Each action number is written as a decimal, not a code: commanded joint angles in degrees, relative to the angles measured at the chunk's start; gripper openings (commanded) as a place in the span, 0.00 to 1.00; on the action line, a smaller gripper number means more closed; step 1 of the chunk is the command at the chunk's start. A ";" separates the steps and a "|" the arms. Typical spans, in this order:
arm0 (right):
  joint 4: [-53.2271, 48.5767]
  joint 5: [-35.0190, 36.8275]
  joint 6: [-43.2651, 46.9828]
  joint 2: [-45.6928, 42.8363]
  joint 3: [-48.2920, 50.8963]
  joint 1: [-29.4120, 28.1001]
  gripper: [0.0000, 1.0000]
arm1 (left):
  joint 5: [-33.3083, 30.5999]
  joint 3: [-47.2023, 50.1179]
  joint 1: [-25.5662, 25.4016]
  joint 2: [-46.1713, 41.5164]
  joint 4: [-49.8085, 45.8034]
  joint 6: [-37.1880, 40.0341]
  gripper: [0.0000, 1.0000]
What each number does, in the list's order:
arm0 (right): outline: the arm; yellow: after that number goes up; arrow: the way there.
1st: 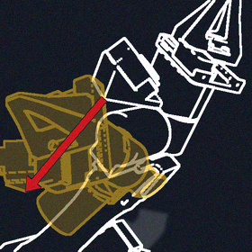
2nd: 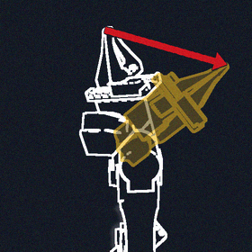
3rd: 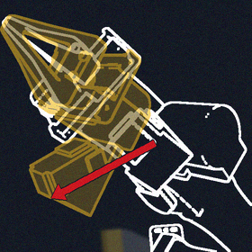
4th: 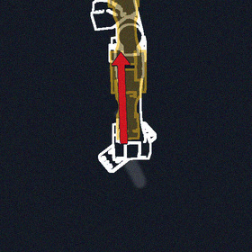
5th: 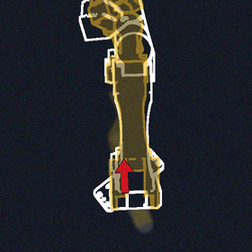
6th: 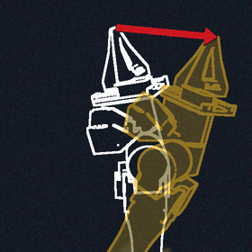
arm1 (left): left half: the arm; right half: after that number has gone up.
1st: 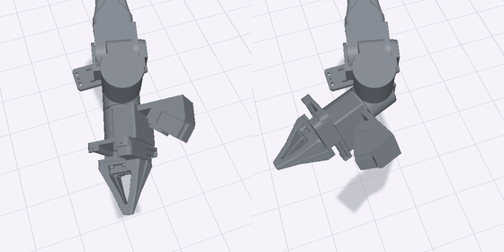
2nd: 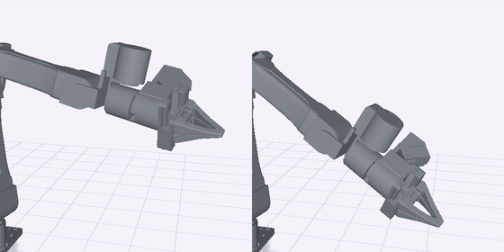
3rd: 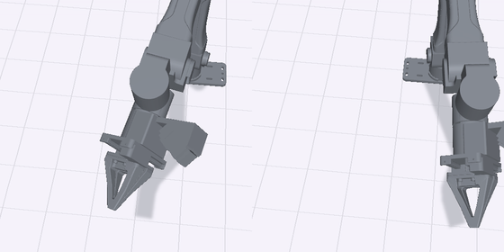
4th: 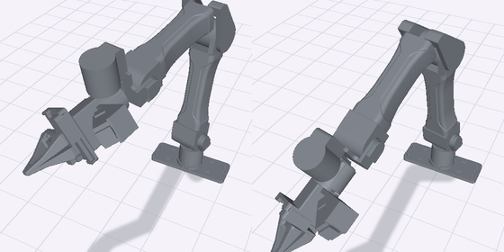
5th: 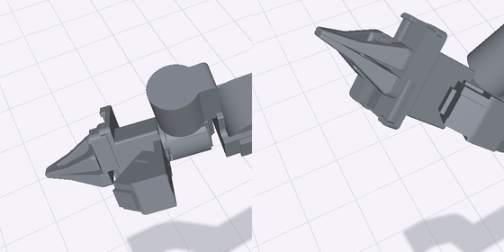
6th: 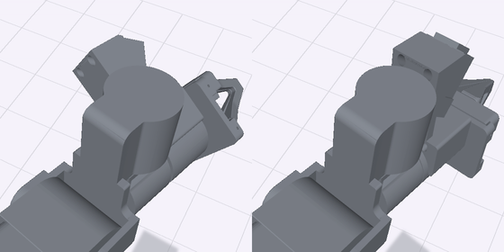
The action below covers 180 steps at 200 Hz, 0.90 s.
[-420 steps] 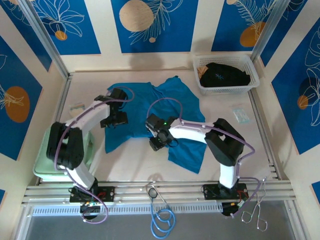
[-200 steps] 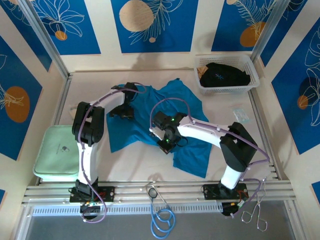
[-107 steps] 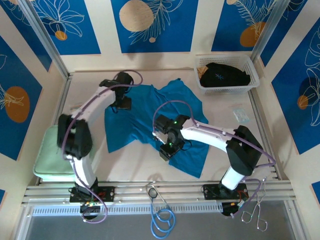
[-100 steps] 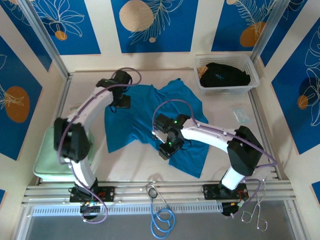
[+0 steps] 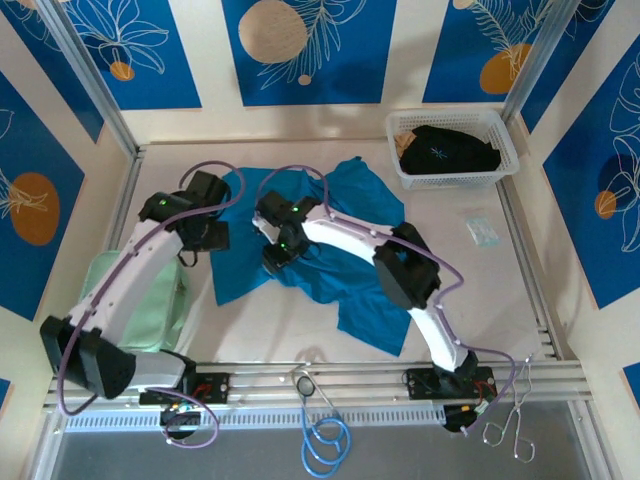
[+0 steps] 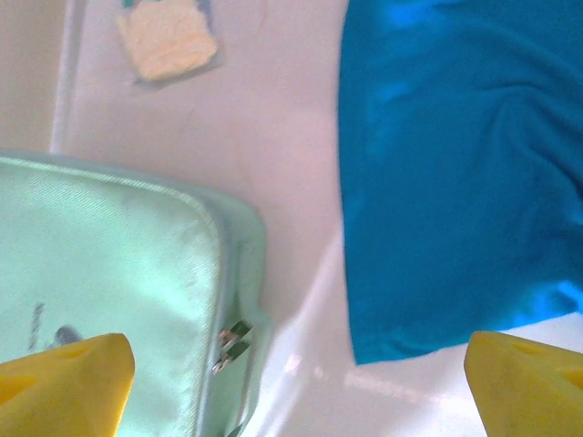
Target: Fold and stack the t-shirts
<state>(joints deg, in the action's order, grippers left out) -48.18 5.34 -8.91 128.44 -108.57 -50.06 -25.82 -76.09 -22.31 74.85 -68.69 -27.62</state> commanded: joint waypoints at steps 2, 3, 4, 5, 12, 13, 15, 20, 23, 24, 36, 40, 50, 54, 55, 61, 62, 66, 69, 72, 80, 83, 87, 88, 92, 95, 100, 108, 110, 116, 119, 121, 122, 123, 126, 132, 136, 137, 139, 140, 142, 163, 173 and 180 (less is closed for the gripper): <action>-5.54 -2.02 1.96 6.35 -9.34 0.50 0.50 | -1.86 2.98 -0.15 -4.26 -6.18 -2.71 0.94; -5.70 -2.01 1.96 6.72 -9.80 0.54 0.50 | -1.77 3.15 -0.13 -4.40 -6.23 -2.75 0.94; -5.87 -2.01 1.96 7.08 -10.20 0.56 0.50 | -1.77 3.33 -0.12 -4.51 -6.26 -2.82 0.94; -5.96 -2.01 1.96 7.43 -10.62 0.61 0.50 | -1.73 3.46 -0.16 -4.70 -6.27 -2.89 0.94; -7.19 -2.00 1.78 9.66 -13.52 0.86 0.50 | -1.60 4.41 -0.13 -5.41 -6.43 -3.18 0.94; -7.41 -2.05 1.78 10.04 -13.91 0.90 0.49 | -1.56 4.52 -0.16 -5.54 -6.45 -3.25 0.94; -7.86 -2.13 1.72 10.64 -14.70 0.97 0.49 | -1.52 4.72 -0.12 -5.76 -6.41 -3.24 0.94; -8.72 -2.37 1.47 12.21 -16.63 1.23 0.46 | -1.30 5.38 -0.17 -6.10 -6.43 -3.43 0.94; -9.29 -2.58 1.32 13.10 -17.72 1.40 0.44 | -1.19 5.68 -0.14 -6.25 -6.39 -3.54 0.94; -9.47 -2.64 1.25 13.39 -18.07 1.47 0.43 | -1.13 5.77 -0.12 -6.27 -6.38 -3.56 0.94; -11.33 -3.52 0.62 16.26 -21.77 2.03 0.25 | -0.58 6.79 -0.15 -6.47 -6.29 -3.69 0.94; -11.98 -3.69 0.42 16.84 -22.76 2.12 0.17 | -0.39 6.98 -0.19 -6.45 -6.20 -3.75 0.94; -13.16 -4.23 -0.17 17.61 -24.60 2.35 0.00 | -0.09 7.57 -0.11 -6.09 -6.07 -3.65 0.94; -13.39 -4.58 -0.31 17.36 -24.89 2.39 0.00 | 0.08 7.71 -0.18 -5.93 -6.09 -3.60 0.94; -13.41 -4.65 -0.36 17.23 -24.91 2.36 0.00 | 0.08 7.71 -0.15 -5.89 -6.05 -3.59 0.94; -13.35 -5.25 -0.53 16.44 -24.93 2.34 0.00 | 0.33 7.95 -0.12 -5.59 -6.05 -3.39 0.93; -13.30 -5.30 -0.56 16.25 -24.89 2.38 0.00 | 0.42 7.97 -0.16 -5.50 -6.03 -3.35 0.94; -13.11 -5.69 -0.79 15.38 -24.73 2.36 0.00 | 0.65 8.15 -0.18 -5.34 -6.04 -3.15 0.93; -12.89 -5.96 -0.95 14.68 -24.55 2.34 0.00 | 0.88 8.22 -0.12 -5.13 -6.05 -3.08 0.93; -12.64 -6.22 -1.18 13.93 -24.35 2.40 0.00 | 1.18 8.31 -0.13 -4.89 -6.07 -2.86 0.93; -11.85 -6.80 -2.10 11.96 -23.71 2.66 0.00 | 2.07 8.74 -0.12 -4.30 -5.89 -2.42 0.93; -11.58 -6.90 -2.50 11.27 -23.48 2.83 0.00 | 2.37 8.83 -0.13 -4.08 -5.79 -2.30 0.93; -11.22 -7.08 -3.28 10.24 -23.25 3.13 0.00 | 2.84 9.15 -0.11 -3.62 -5.67 -2.12 0.92; -11.14 -7.14 -3.47 9.98 -23.21 3.22 0.00 | 2.95 9.18 -0.11 -3.55 -5.58 -2.11 0.92; -10.87 -7.26 -4.20 9.20 -23.07 3.69 0.00 | 3.47 9.58 -0.16 -3.25 -5.30 -2.01 0.92; -10.76 -7.34 -4.87 8.69 -22.94 4.05 0.00 | 3.95 9.89 -0.26 -2.94 -4.89 -1.96 0.91; -10.63 -7.58 -5.99 7.93 -22.85 4.74 0.00 | 4.84 10.50 -0.22 -2.54 -4.13 -1.91 0.90; -10.53 -7.97 -7.68 7.09 -22.71 6.03 0.00 | 6.88 11.71 -0.24 -2.05 -2.33 -1.91 0.89; -10.53 -8.13 -8.05 7.00 -22.66 6.34 0.00 | 7.49 11.94 -0.29 -1.94 -1.83 -1.92 0.89; -10.45 -8.44 -9.26 6.71 -22.38 7.37 0.00 | 9.26 12.94 -0.37 -1.66 -0.03 -2.12 0.88; -10.40 -8.61 -9.73 6.73 -22.17 7.88 0.00 | 10.23 13.43 -0.44 -1.44 0.99 -2.28 0.87; -10.36 -8.71 -9.99 6.67 -21.98 8.16 0.00 | 10.83 13.80 -0.58 -1.37 1.40 -2.38 0.87; -10.36 -8.74 -10.03 6.66 -21.96 8.33 0.00 | 11.16 13.92 -0.65 -1.33 1.86 -2.41 0.87; -10.35 -8.76 -10.28 6.65 -21.86 8.45 0.00 | 11.46 14.07 -0.64 -1.26 2.27 -2.47 0.87; -10.32 -8.84 -10.77 6.69 -21.64 8.89 0.00 | 12.41 14.51 -0.69 -1.02 3.42 -2.57 0.87; -10.20 -8.90 -11.63 6.80 -21.14 9.78 0.00 | 14.14 15.27 -0.98 -0.58 5.63 -2.84 0.87; -10.25 -9.05 -12.15 7.01 -20.81 10.36 0.00 | 14.99 15.71 -1.15 -0.10 6.99 -3.10 0.86; -10.26 -9.09 -12.30 7.05 -20.67 10.48 0.00 | 15.26 15.75 -1.16 0.05 7.30 -3.17 0.86; -10.22 -9.14 -12.57 7.14 -20.53 10.72 0.00 | 15.74 15.90 -1.23 0.26 7.90 -3.33 0.86; -10.20 -9.17 -12.68 7.16 -20.40 10.84 0.00 | 15.90 15.98 -1.33 0.41 8.19 -3.37 0.86; -10.18 -9.25 -12.86 7.28 -20.26 11.08 0.00 | 16.22 16.09 -1.40 0.74 8.80 -3.46 0.86; -9.74 -9.72 -15.09 8.17 -18.54 13.02 0.04 | 18.46 16.17 -2.91 5.40 13.81 -4.93 0.83; -9.89 -9.68 -15.59 8.40 -17.98 13.49 0.14 | 18.87 15.66 -4.01 8.12 15.61 -5.42 0.83; -9.91 -9.44 -15.83 8.34 -17.54 13.76 0.20 | 19.02 15.25 -4.83 10.18 16.66 -5.89 0.82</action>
<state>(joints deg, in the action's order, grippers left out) -56.69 -2.35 -21.26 135.98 -128.38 -36.64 -11.07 -60.25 -24.82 80.09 -58.98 -31.33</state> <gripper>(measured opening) 0.135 0.828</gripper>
